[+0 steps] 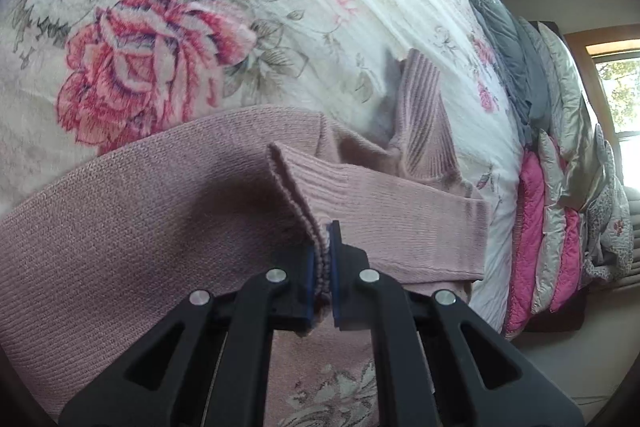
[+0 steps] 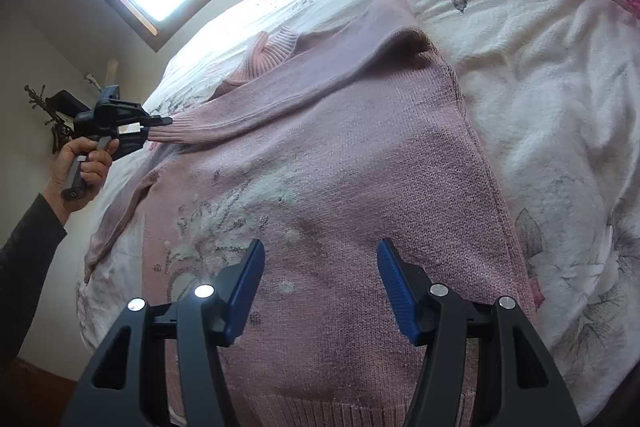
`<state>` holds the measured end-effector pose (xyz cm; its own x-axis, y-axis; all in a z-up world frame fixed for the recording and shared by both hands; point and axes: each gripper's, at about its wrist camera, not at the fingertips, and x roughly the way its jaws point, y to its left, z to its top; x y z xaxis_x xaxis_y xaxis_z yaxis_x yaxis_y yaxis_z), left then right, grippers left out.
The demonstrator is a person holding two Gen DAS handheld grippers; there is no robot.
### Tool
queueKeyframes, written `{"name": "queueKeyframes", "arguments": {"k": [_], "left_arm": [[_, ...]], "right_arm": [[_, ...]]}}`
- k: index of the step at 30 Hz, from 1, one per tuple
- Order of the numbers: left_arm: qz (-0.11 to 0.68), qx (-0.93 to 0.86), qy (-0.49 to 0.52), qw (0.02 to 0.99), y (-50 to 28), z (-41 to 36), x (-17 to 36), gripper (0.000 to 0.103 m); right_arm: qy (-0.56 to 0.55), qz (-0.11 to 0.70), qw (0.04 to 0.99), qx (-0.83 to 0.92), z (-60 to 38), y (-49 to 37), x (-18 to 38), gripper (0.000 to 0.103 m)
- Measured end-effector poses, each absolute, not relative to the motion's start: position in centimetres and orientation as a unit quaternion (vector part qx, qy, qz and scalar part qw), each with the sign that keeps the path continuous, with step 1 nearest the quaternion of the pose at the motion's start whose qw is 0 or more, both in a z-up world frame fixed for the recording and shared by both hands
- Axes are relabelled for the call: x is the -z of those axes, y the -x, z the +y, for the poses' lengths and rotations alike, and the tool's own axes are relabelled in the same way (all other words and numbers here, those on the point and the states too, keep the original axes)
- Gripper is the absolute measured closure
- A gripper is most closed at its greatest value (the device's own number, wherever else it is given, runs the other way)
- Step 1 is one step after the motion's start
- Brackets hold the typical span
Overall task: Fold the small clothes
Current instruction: 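Lay the cuff onto the sweater body with the left gripper and open it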
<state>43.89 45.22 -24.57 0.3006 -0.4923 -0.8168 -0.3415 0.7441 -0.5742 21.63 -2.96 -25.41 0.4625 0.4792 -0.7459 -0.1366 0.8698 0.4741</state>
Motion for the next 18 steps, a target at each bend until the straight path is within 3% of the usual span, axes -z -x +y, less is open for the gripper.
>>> {"name": "queueKeyframes", "arguments": {"k": [2,5,6,11,18], "left_arm": [[0.601,0.038,0.344,0.72,-43.8,45.4,25.5,0.095],[0.587,-0.021,0.324,0.742,-43.2,46.7,24.6,0.063],[0.571,-0.029,0.32,0.755,-42.9,46.9,23.5,0.057],[0.545,0.05,0.322,0.773,-42.7,43.7,21.3,0.051],[0.562,0.04,0.344,0.751,-43.0,42.5,26.2,0.049]], "right_arm": [[-0.177,0.485,0.836,-0.184,-3.0,-21.7,25.4,0.043],[-0.175,0.482,0.838,-0.184,-3.1,-21.6,25.2,0.043],[-0.176,0.482,0.839,-0.184,-3.2,-21.6,25.1,0.043],[-0.181,0.485,0.835,-0.188,-3.0,-21.4,25.3,0.043],[-0.173,0.486,0.834,-0.197,-2.2,-20.3,24.5,0.043]]}}
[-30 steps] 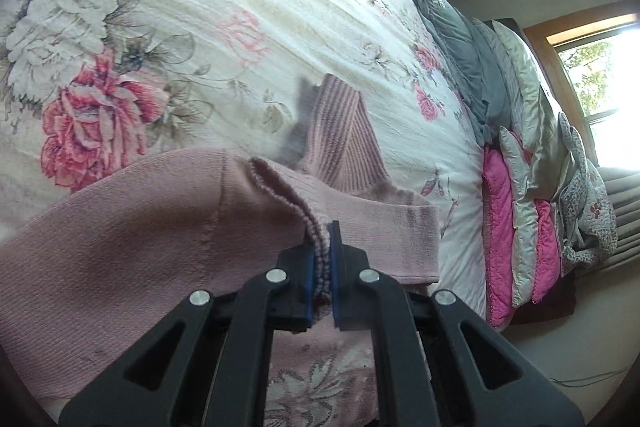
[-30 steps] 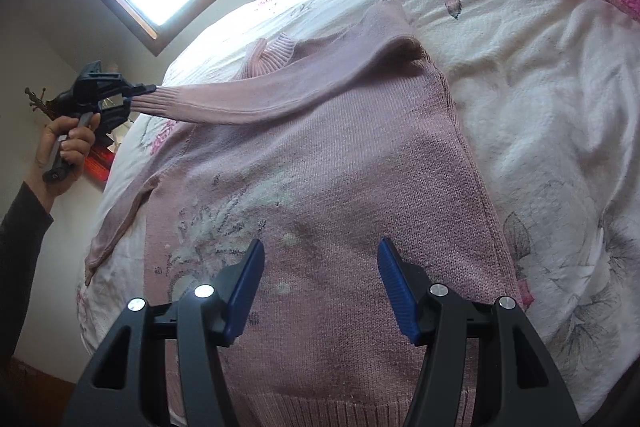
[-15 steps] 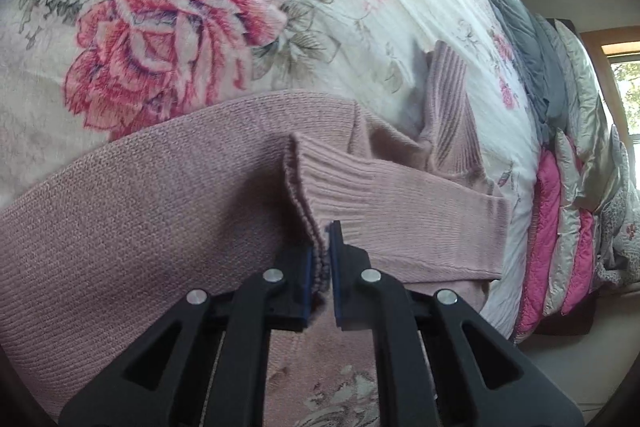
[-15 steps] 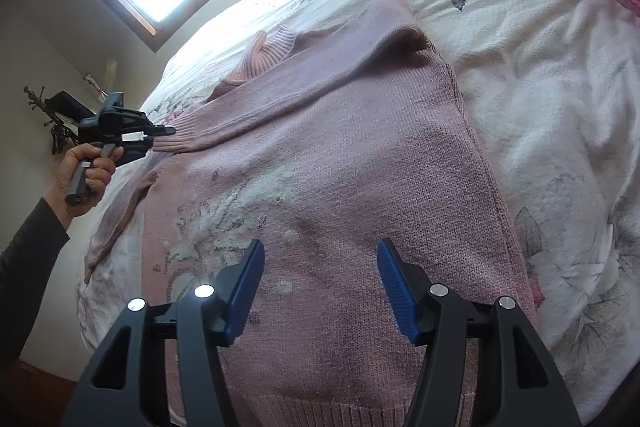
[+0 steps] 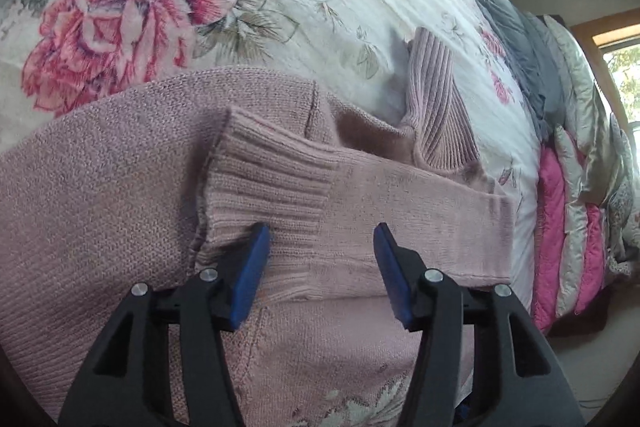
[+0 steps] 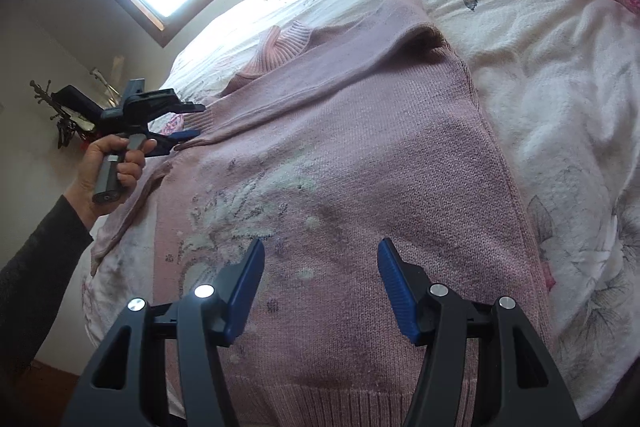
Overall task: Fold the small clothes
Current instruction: 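Lay the cuff onto the sweater body with the left gripper and open it, then move the left gripper to the other sleeve cuff and grasp it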
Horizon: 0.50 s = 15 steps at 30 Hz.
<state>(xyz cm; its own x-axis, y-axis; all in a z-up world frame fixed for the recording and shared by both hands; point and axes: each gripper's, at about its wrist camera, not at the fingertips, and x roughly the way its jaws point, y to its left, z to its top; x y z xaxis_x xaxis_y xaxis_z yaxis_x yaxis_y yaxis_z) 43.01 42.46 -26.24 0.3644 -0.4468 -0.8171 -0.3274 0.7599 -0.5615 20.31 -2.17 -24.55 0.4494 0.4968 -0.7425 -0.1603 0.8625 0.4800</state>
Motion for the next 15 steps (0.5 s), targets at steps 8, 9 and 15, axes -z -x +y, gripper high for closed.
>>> {"name": "queueKeyframes", "arguments": {"k": [8,9,15], "left_arm": [[0.46,0.026,0.414,0.785,-34.1,49.0,21.1,0.021],[0.443,0.016,0.43,0.787,-31.6,50.5,20.7,0.016],[0.364,-0.072,0.514,0.773,-14.9,58.5,21.5,0.014]], "right_arm": [[-0.183,0.485,0.831,-0.204,-2.9,-18.7,23.8,0.042],[-0.184,0.485,0.829,-0.208,-2.8,-18.4,23.7,0.041],[-0.174,0.492,0.82,-0.237,-0.8,-16.4,23.8,0.038]]}}
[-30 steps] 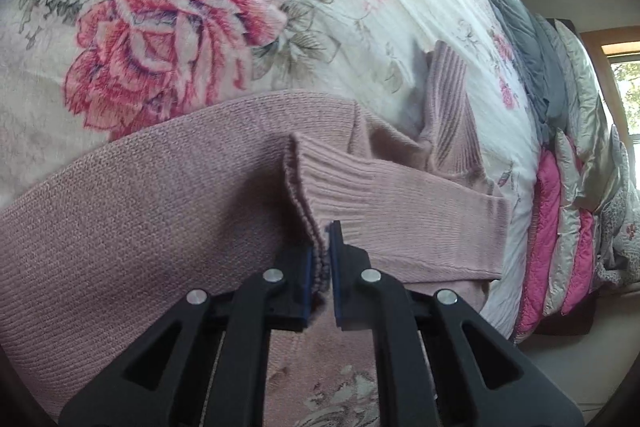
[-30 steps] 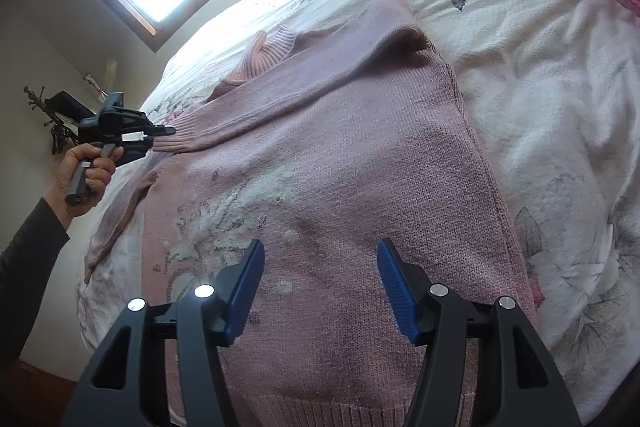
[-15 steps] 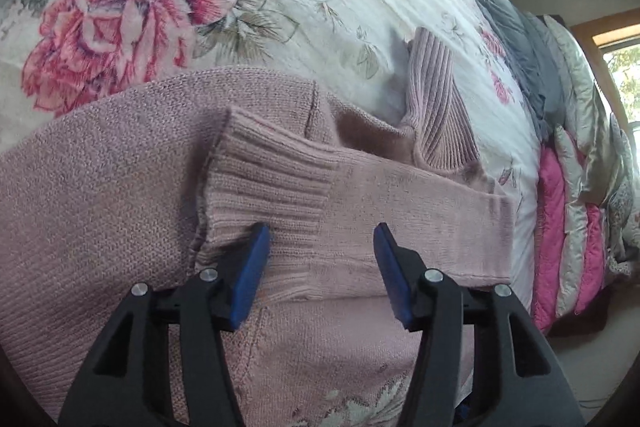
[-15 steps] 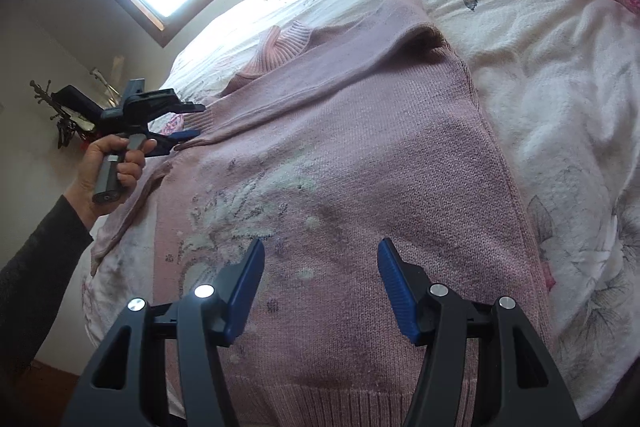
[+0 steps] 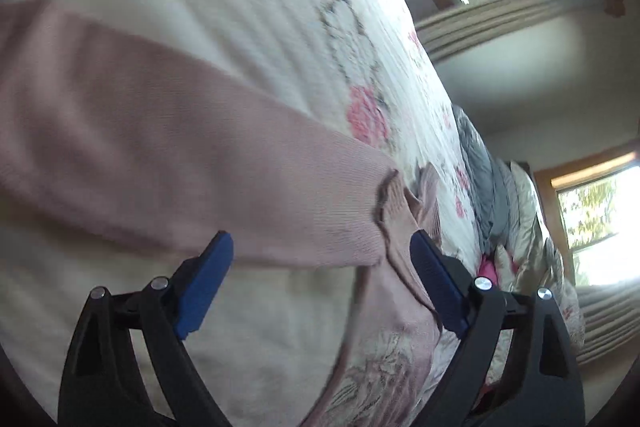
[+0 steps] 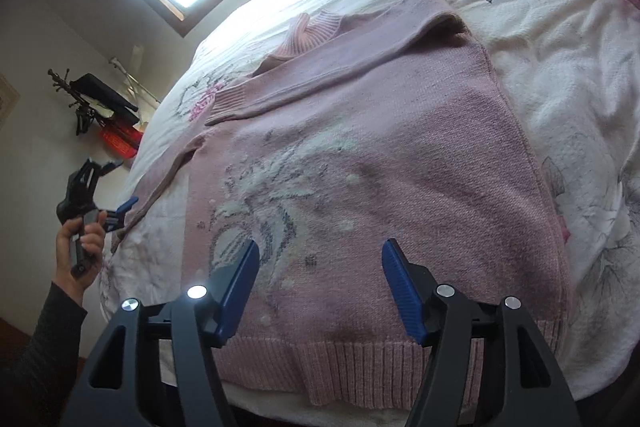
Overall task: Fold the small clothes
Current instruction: 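Move the left gripper to the other sleeve cuff and grasp it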
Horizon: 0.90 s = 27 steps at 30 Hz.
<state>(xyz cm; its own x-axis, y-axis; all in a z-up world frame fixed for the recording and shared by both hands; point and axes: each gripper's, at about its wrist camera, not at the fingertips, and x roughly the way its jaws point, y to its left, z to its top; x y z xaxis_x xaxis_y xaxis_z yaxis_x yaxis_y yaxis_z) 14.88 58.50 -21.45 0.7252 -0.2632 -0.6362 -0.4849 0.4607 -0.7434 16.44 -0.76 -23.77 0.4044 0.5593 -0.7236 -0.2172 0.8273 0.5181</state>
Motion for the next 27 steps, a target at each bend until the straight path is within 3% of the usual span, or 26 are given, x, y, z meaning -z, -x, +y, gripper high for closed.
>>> {"name": "queueKeyframes", "arguments": {"k": [6,16,19,21,23,27], "left_arm": [[0.296,-0.177,0.57,0.746,-2.8,65.9,23.4,0.014],[0.21,-0.236,0.613,0.725,-1.0,72.2,25.1,0.016],[0.208,-0.263,0.599,0.727,-0.8,71.8,24.7,0.036],[0.21,-0.262,0.598,0.728,-0.3,71.7,24.5,0.074],[0.208,-0.246,0.608,0.725,-1.1,71.3,24.3,0.096],[0.202,-0.224,0.585,0.753,-1.8,71.0,21.4,0.096]], "right_arm": [[-0.16,0.504,0.809,-0.256,1.6,-15.0,23.8,0.038],[-0.145,0.51,0.809,-0.253,3.4,-13.6,23.3,0.037],[-0.146,0.513,0.808,-0.248,3.3,-13.5,23.3,0.037],[-0.148,0.515,0.808,-0.247,3.2,-13.4,23.3,0.037],[-0.145,0.513,0.809,-0.249,3.2,-13.2,23.0,0.037],[-0.147,0.505,0.812,-0.253,3.2,-12.9,22.5,0.037]]}}
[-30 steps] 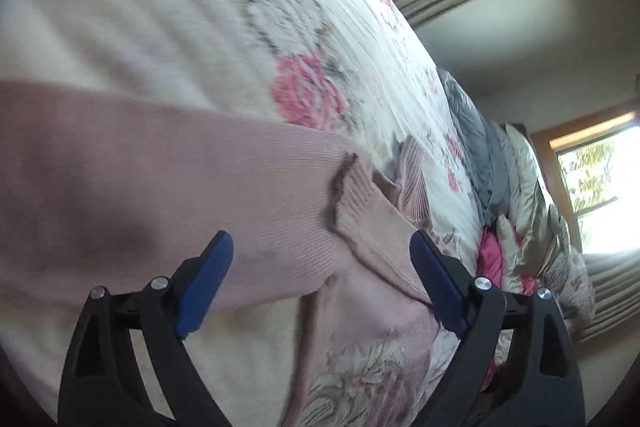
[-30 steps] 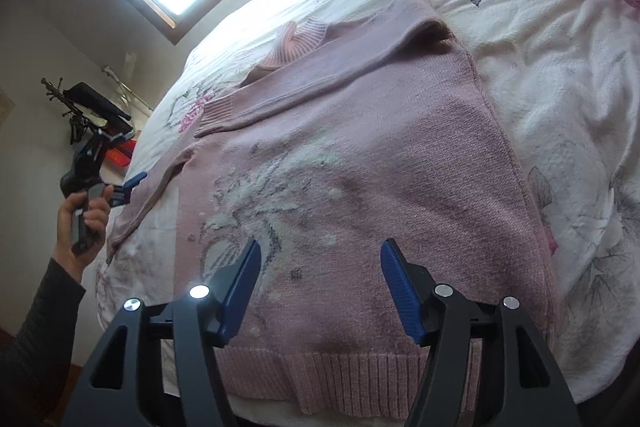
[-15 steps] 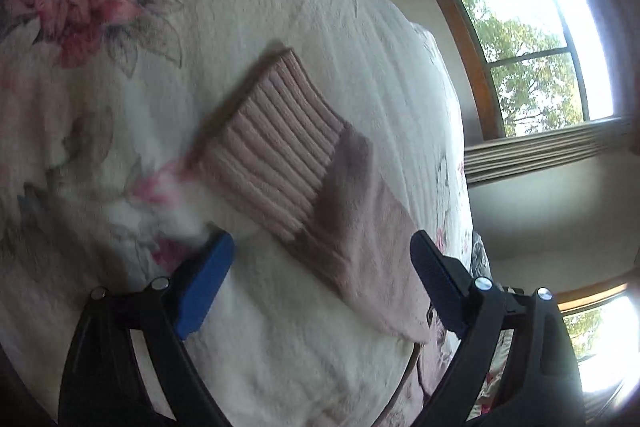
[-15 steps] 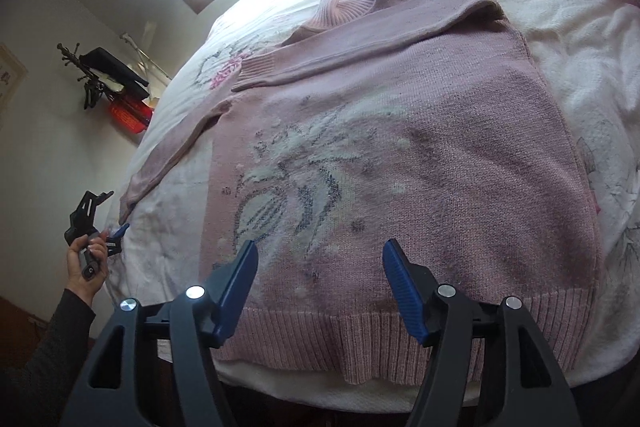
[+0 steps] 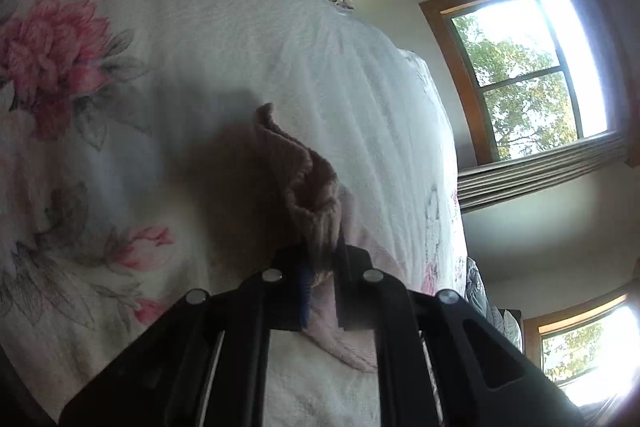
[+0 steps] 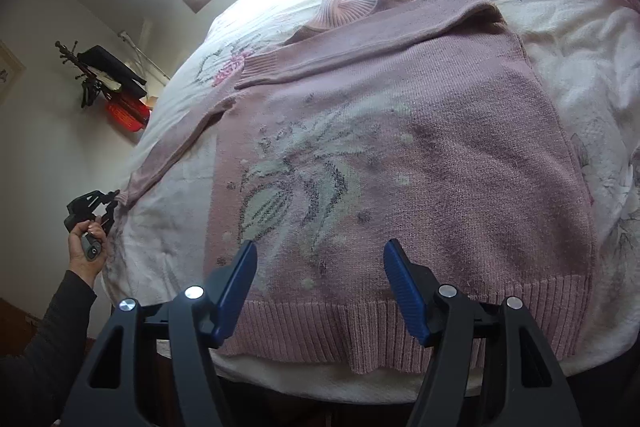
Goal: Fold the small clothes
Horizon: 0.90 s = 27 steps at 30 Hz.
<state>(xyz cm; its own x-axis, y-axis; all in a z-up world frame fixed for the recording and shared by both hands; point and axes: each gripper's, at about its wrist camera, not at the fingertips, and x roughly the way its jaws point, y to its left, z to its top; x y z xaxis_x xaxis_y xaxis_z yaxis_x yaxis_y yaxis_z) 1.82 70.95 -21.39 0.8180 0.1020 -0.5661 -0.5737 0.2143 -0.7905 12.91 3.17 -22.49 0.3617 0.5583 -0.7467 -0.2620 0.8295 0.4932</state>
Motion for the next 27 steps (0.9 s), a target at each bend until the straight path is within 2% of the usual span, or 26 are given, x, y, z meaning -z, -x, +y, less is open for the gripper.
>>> {"name": "queueKeyframes", "arguments": {"k": [9,16,21,27], "left_arm": [[0.194,-0.116,0.501,0.835,-11.1,64.3,9.3,0.097],[0.253,-0.021,0.409,0.877,-22.8,53.0,4.1,0.097],[0.32,0.028,0.338,0.885,-29.9,43.4,5.6,0.097],[0.405,0.07,0.291,0.864,-36.0,37.7,14.3,0.097]], "right_arm": [[-0.163,0.489,0.816,-0.261,2.4,-12.3,21.5,0.037],[-0.183,0.476,0.821,-0.255,0.5,-12.3,21.1,0.037],[-0.195,0.474,0.825,-0.24,-1.4,-13.3,21.3,0.037],[-0.214,0.48,0.821,-0.221,-3.5,-14.7,22.2,0.037]]}}
